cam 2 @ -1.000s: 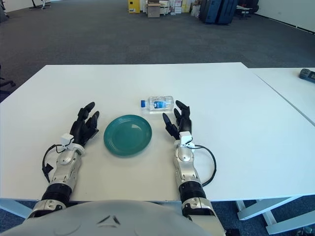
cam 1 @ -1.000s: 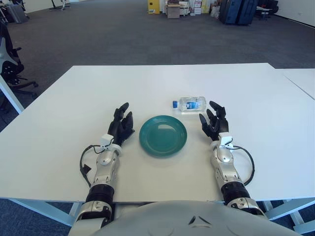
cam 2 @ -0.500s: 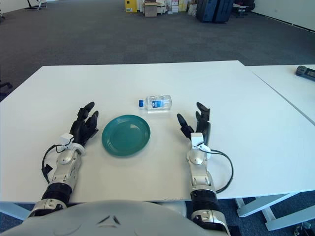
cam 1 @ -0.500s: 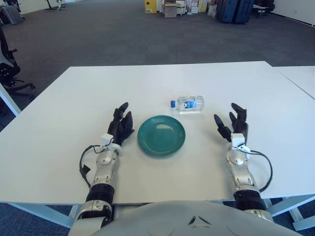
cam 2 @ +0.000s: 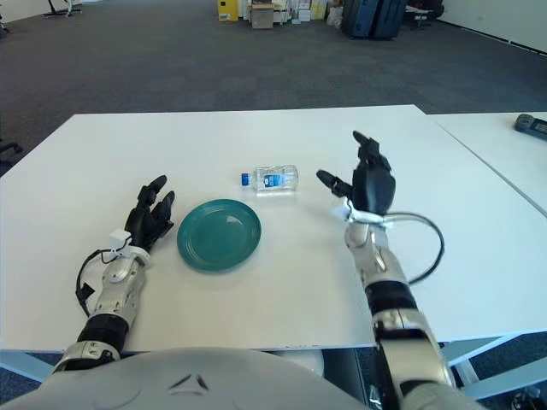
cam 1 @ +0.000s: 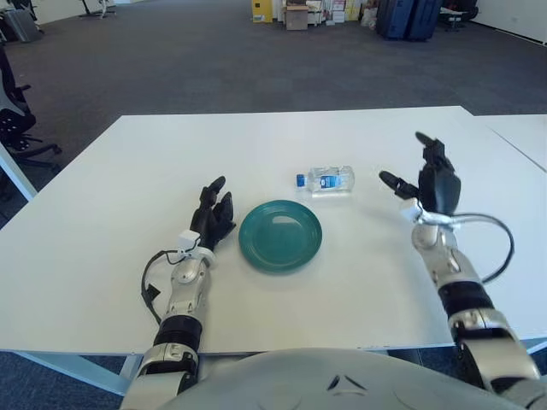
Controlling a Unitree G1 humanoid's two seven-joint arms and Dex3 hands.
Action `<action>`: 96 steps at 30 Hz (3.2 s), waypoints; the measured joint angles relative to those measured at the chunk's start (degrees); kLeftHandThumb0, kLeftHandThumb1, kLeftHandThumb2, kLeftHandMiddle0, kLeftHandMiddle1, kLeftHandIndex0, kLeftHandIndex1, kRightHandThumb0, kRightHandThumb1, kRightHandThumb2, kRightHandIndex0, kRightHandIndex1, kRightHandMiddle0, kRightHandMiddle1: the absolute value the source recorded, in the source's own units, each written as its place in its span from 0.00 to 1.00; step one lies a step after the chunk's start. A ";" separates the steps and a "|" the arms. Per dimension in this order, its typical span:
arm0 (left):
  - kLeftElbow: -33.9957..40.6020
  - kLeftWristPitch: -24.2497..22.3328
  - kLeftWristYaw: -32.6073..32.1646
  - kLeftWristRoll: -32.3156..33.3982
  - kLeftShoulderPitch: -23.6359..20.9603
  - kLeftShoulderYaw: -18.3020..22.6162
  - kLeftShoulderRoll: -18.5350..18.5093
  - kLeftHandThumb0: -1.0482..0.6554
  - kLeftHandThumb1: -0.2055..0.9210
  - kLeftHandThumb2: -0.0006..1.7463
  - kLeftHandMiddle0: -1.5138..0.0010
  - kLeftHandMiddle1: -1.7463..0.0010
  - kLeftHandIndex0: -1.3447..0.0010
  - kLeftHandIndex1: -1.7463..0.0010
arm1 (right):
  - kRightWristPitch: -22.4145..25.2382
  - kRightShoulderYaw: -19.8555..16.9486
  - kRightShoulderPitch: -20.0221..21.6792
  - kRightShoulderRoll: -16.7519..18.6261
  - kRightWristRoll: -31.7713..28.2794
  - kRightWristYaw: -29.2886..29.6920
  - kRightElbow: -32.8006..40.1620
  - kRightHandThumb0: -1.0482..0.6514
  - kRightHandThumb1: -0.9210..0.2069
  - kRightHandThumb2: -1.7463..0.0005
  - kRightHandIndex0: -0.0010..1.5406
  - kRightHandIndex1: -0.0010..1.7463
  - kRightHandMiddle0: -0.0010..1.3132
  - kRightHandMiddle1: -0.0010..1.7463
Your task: Put the bottle into the plate.
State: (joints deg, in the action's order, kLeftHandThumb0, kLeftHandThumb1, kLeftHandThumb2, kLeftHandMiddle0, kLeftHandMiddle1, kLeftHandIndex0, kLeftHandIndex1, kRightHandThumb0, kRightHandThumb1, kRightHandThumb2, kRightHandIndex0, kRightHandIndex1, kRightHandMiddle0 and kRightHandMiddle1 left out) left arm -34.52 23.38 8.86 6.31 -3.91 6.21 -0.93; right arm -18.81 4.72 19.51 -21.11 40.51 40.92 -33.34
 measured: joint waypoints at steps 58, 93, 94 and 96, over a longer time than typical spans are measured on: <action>2.32 0.90 -0.33 -0.08 1.58 -0.40 2.34 0.22 1.00 0.41 0.78 1.00 1.00 0.61 | -0.67 30.43 35.20 7.58 5.11 -29.84 -40.51 0.00 0.00 0.81 0.00 0.00 0.00 0.11; 7.88 0.47 -0.65 -0.27 6.22 -1.26 3.08 0.22 1.00 0.47 0.79 1.00 1.00 0.61 | -1.09 31.47 37.27 9.89 4.72 -35.62 -43.30 0.06 0.00 0.95 0.06 0.01 0.00 0.14; 8.14 0.47 -0.65 -0.27 6.43 -1.23 3.05 0.22 1.00 0.47 0.79 1.00 1.00 0.61 | -1.10 31.21 37.05 9.86 4.45 -35.63 -43.30 0.07 0.00 0.95 0.07 0.01 0.00 0.15; 8.70 0.47 -0.68 -0.26 6.78 -1.20 3.05 0.22 1.00 0.46 0.79 1.00 1.00 0.61 | -1.11 30.67 36.40 9.74 3.83 -35.66 -43.30 0.07 0.00 0.95 0.07 0.01 0.00 0.16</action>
State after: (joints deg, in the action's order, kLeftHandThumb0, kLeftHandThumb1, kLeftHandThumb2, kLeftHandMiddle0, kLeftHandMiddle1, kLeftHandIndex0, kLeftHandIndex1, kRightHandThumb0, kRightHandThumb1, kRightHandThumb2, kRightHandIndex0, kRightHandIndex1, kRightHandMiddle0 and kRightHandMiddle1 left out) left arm -25.82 23.85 8.18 6.05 2.88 5.01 2.13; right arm -19.92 35.40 55.91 -11.37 44.34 5.26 -76.64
